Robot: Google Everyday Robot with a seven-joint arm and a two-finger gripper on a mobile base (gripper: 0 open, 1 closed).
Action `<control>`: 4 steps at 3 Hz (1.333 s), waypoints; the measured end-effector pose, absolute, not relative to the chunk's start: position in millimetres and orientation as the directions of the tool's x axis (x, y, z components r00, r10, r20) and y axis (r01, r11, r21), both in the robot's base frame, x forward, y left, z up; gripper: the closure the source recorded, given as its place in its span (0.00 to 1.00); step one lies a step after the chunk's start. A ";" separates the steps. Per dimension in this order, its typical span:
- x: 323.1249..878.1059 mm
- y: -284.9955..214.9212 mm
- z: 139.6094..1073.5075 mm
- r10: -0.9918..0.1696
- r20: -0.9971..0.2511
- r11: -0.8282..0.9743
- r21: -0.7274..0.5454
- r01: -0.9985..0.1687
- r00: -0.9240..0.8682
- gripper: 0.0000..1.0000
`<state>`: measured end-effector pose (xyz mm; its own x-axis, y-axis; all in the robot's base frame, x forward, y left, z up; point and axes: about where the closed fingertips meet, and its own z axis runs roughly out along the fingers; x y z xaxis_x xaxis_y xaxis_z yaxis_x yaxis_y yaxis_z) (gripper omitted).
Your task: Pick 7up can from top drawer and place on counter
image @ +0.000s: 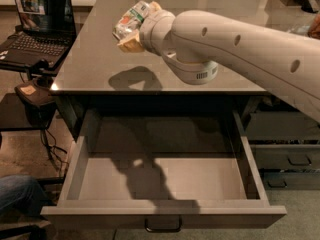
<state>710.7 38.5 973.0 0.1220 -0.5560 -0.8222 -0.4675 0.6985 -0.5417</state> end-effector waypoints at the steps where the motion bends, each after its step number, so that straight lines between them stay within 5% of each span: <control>1: 710.7 38.5 973.0 -0.556 -0.822 0.699 -0.542 -0.468 0.122 0.58; 3: 710.7 38.5 973.0 -0.556 -0.822 0.699 -0.542 -0.468 0.122 0.11; 4: 710.6 38.6 973.1 -0.556 -0.822 0.698 -0.542 -0.468 0.122 0.00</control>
Offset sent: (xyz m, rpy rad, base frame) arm 0.0000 0.0000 0.0000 0.0000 0.0000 0.0000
